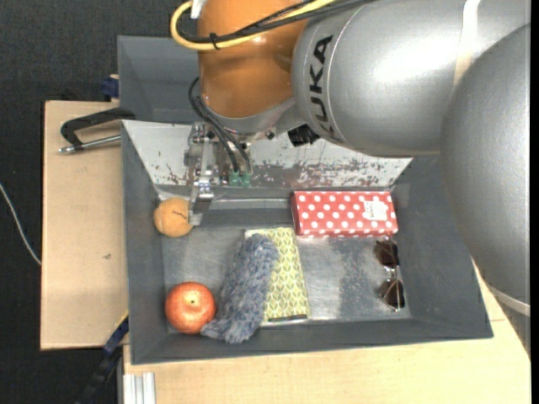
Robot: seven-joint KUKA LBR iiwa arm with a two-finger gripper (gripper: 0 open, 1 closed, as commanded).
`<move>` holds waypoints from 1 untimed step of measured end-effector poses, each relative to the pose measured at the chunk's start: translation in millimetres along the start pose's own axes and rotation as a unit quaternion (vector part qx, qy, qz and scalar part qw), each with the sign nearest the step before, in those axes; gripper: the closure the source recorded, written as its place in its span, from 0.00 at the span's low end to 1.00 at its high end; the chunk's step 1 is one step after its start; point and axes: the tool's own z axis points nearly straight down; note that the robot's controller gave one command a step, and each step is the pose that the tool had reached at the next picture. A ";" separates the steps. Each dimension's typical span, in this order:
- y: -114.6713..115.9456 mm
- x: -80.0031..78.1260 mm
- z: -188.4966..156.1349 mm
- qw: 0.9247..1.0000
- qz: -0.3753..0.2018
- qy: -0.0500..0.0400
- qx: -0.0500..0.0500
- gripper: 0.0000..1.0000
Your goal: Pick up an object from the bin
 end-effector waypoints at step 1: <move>-24.7 22.5 57.8 0.999 -0.041 -0.001 0.000 0.00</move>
Offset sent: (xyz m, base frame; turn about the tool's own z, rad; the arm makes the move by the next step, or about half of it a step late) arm -0.0434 -0.0486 -0.1668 -0.3442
